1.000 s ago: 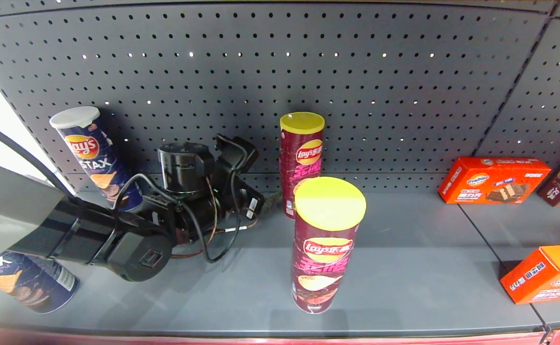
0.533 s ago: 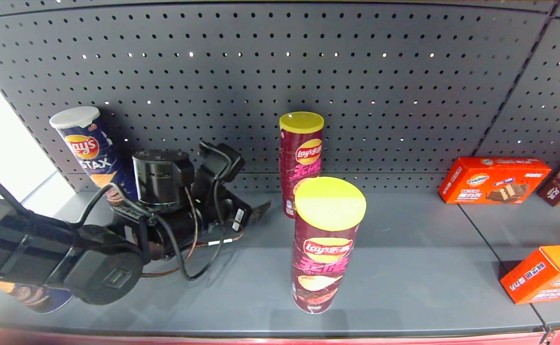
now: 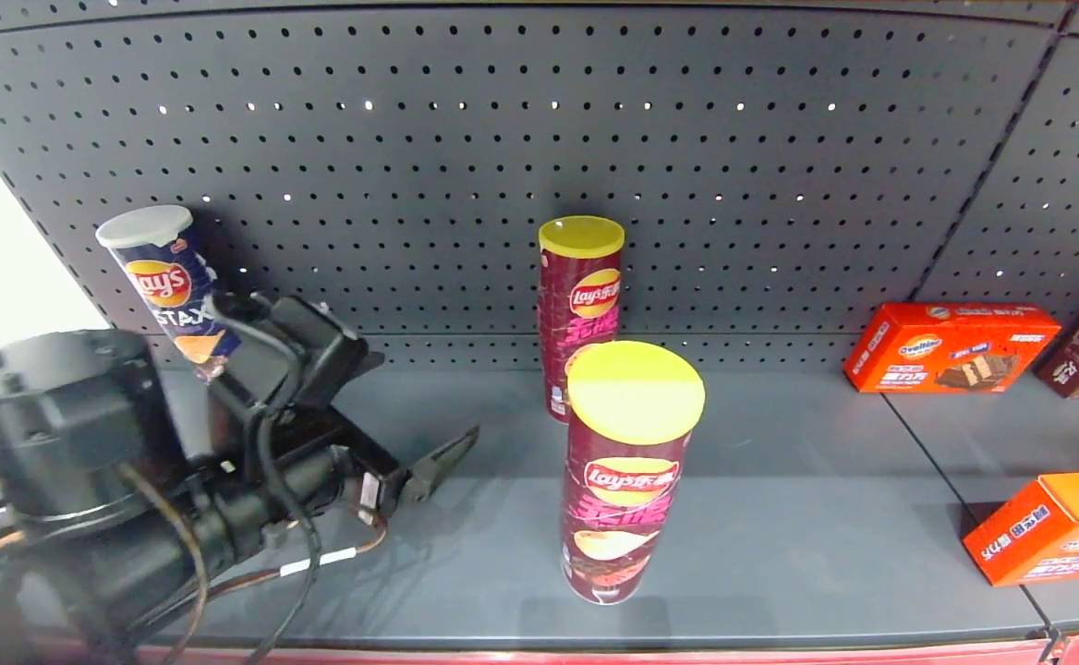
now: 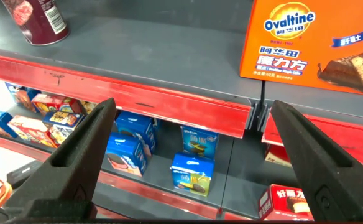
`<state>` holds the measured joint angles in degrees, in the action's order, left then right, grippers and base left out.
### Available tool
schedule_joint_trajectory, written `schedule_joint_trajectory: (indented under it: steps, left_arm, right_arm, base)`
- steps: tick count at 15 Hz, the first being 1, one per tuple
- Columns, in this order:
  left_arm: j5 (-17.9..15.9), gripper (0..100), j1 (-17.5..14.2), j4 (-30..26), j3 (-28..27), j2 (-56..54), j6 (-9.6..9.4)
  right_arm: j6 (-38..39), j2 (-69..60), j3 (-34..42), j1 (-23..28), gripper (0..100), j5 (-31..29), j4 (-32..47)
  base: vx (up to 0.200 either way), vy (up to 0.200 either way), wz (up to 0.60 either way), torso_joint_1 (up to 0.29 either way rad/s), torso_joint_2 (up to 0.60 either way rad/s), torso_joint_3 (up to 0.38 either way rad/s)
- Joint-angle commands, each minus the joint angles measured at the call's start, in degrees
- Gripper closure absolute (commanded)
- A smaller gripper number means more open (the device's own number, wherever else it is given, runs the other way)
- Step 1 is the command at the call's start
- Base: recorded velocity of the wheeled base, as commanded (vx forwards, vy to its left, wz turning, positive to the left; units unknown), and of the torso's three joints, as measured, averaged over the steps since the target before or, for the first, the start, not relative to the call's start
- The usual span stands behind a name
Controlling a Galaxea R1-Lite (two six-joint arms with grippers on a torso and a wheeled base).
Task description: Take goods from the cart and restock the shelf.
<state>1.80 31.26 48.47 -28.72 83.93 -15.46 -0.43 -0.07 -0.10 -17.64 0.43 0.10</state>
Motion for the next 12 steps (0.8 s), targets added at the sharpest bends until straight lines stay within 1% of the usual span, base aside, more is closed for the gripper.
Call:
schedule_joint_trajectory:
  steps: [1,3,4,5,6,7,8,10,11,12]
  left_arm:
    - [0.6,0,5.1,3.9,10.9,-14.8,0.69]
    - [0.7,0,8.3,3.7,17.1,-24.3,0.34]
    - [0.8,0,8.7,3.6,19.8,-27.9,0.25]
    - [2.0,0,8.6,3.6,24.0,-32.5,0.08]
    - [2.2,0,9.0,2.9,28.7,-39.6,0.34]
    - [2.2,0,8.9,-4.5,28.6,-47.4,0.43]
    - [2.2,0,8.9,-14.1,27.6,-53.9,0.43]
    - [2.2,0,8.9,-31.0,25.9,-68.5,0.87]
    - [2.2,0,8.0,-36.5,25.6,-74.2,1.57]
    - [1.9,0,4.1,-38.8,25.7,-76.2,3.33]
  right_arm:
    - [0.0,0.1,0.0,0.0,0,0.0,0.0]
    - [0.0,0.1,0.0,0.0,0,0.0,0.0]
    - [0.0,0.1,0.0,0.0,0,0.0,0.0]
    - [0.0,0.1,0.0,0.0,0,0.0,0.0]
    - [0.0,0.1,0.0,0.0,0,0.0,0.0]
    - [0.0,0.1,0.0,0.0,0,0.0,0.0]
    - [0.0,0.1,0.0,0.0,0,0.0,0.0]
    - [0.0,0.1,0.0,0.0,0,0.0,0.0]
    - [0.0,0.1,0.0,0.0,0,0.0,0.0]
    - [0.0,0.1,0.0,0.0,0,0.0,0.0]
  base:
    - [0.0,0.0,0.0,0.0,0.0,0.0]
    - [0.0,0.0,0.0,0.0,0.0,0.0]
    - [0.0,0.0,0.0,0.0,0.0,0.0]
    - [0.0,0.0,0.0,0.0,0.0,0.0]
    - [0.0,0.0,0.0,0.0,0.0,0.0]
    - [0.0,0.0,0.0,0.0,0.0,0.0]
    - [0.0,0.0,0.0,0.0,0.0,0.0]
    - [0.0,0.0,0.0,0.0,0.0,0.0]
    - [0.0,0.0,0.0,0.0,0.0,0.0]
    - [0.0,0.0,0.0,0.0,0.0,0.0]
